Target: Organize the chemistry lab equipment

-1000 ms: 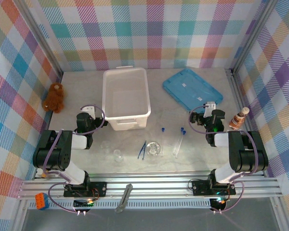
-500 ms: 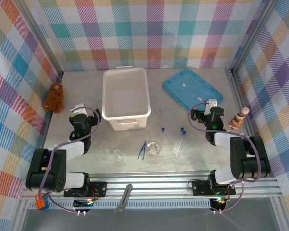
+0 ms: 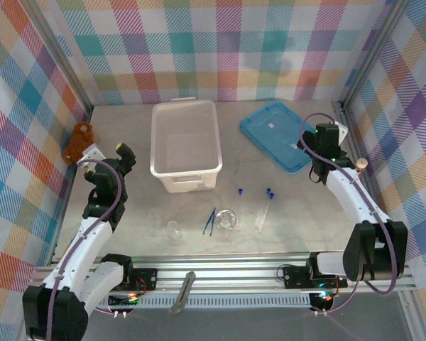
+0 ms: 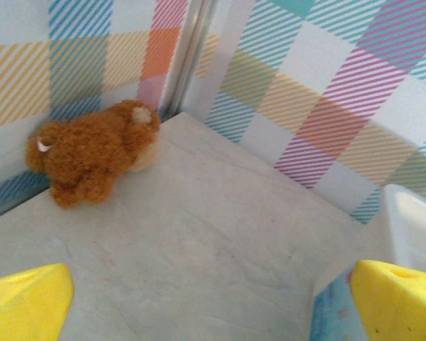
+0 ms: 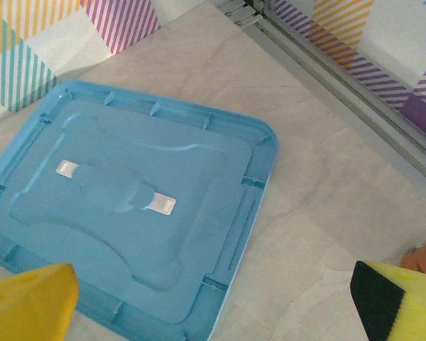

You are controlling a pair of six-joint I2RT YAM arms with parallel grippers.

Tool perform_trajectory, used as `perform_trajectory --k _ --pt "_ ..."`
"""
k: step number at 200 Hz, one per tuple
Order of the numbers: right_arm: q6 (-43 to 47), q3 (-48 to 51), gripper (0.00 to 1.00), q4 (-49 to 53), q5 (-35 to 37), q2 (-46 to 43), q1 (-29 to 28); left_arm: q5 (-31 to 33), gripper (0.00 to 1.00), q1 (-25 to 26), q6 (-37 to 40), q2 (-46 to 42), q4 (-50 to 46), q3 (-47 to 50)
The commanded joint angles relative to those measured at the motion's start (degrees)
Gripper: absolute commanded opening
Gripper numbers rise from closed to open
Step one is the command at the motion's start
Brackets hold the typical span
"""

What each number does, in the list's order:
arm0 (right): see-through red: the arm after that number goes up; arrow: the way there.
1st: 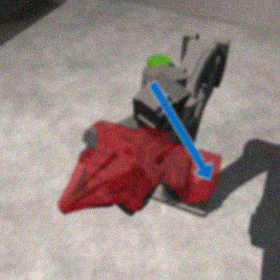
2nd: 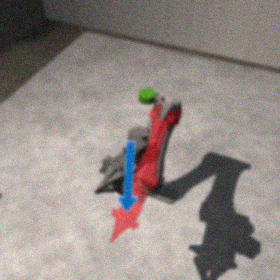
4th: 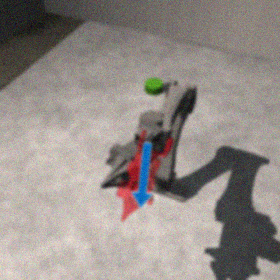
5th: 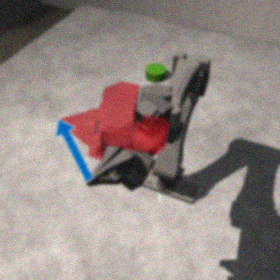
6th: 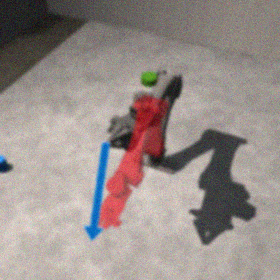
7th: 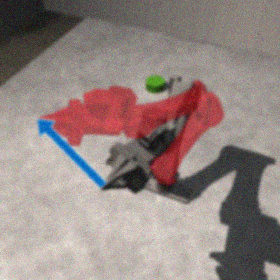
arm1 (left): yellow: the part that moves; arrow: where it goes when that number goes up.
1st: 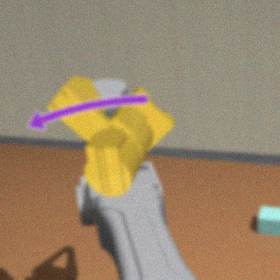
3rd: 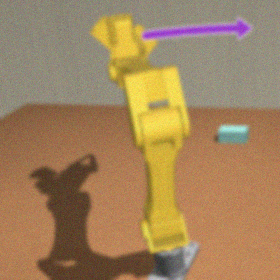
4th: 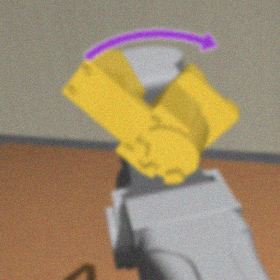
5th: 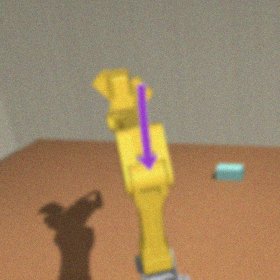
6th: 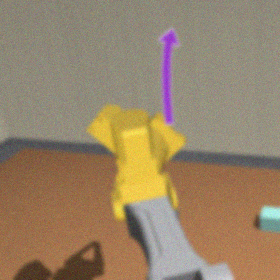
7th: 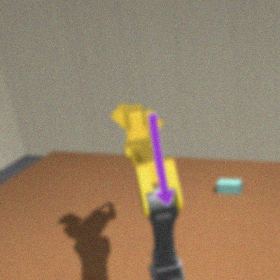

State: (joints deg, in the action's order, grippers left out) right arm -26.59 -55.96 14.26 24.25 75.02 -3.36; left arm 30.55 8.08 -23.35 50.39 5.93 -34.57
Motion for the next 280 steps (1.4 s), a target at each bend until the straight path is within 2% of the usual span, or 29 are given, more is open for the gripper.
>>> perform_trajectory --k 1,14,41,83,124,142,172,203,265,280 --pt "-2.5 -1.7 0.99 9.2 -2.0 -2.3 -0.9 -1.2 1.0 2.3 -2.1 -0.9 -8.1 -3.7" --pt "-1.3 -2.3 0.99 10.9 -4.1 -3.3 -1.5 -2.8 1.0 3.6 -2.1 -1.2 -10.0 -5.4" --pt "2.0 -2.6 0.99 12.5 -9.6 -6.4 -3.3 -8.0 0.93 6.3 -1.7 0.6 -14.3 -9.7" --pt "4.2 -3.7 0.99 16.9 -9.9 -8.9 -8.9 -14.4 0.87 11.1 -0.2 2.6 -15.5 -11.3" --pt "2.7 -5.8 0.99 21.0 -11.0 -7.2 -9.7 -15.7 0.86 18.1 3.8 3.9 -16.1 -14.1" --pt "1.6 -6.6 0.99 21.5 -14.4 -5.3 -9.8 -17.6 0.85 20.7 5.3 5.4 -16.3 -15.4" --pt "-0.3 -5.6 0.98 19.9 -21.1 -2.4 -10.4 -18.4 0.84 25.6 7.7 8.3 -17.2 -17.0" --pt "-1.7 -3.4 0.97 21.0 -18.9 -0.3 -13.6 -17.7 0.83 31.7 9.9 10.3 -18.7 -18.2" --pt "-5.4 3.6 0.86 22.1 -16.8 -1.2 -19.7 -15.5 0.78 43.0 12.0 12.6 -18.0 -18.9" --pt "-6.3 4.9 0.83 22.3 -15.9 -0.8 -21.4 -13.4 0.76 46.0 12.5 13.9 -17.0 -18.9"
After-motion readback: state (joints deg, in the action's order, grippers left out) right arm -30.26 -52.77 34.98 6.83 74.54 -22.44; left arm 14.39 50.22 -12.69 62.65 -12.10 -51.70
